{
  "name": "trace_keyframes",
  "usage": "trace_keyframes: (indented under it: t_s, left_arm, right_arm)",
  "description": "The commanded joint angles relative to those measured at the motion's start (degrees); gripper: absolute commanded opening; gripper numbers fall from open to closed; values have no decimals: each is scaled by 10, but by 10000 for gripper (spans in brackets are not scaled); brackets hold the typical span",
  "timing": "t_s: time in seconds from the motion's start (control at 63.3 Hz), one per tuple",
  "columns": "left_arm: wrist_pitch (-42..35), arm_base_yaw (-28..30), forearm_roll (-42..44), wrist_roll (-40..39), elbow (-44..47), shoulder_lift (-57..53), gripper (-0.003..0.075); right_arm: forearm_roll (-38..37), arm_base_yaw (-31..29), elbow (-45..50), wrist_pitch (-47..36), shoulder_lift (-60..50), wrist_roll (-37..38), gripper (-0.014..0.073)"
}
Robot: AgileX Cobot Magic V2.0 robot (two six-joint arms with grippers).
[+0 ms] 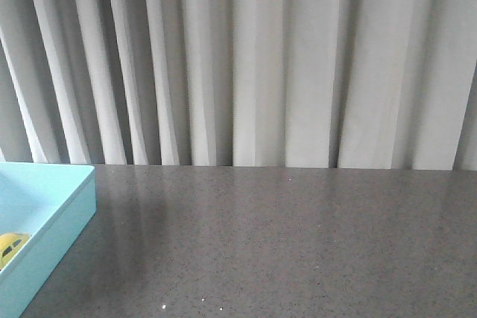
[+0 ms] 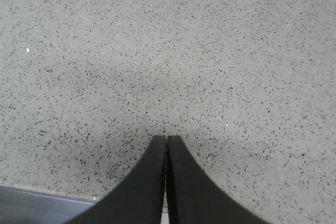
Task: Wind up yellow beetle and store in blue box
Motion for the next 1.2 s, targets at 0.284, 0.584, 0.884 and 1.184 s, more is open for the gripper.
trace_keyframes:
  t_s: [0.284, 0.584, 0.884, 1.184]
  left_arm:
    - [-56, 0, -1, -11, -4, -9, -5]
    - [-56, 0, -1, -11, -4, -9, -5]
    - [-56, 0, -1, -11, -4, -9, -5]
    - [-56, 0, -1, -11, -4, -9, -5]
  right_arm:
    - [-9, -1, -14, -31, 1, -4, -7]
    - [-9, -1, -14, -31, 1, -4, -7]
    - [25, -107, 158, -281, -211, 0, -7]
    - [40, -149, 310, -459, -340, 14, -7]
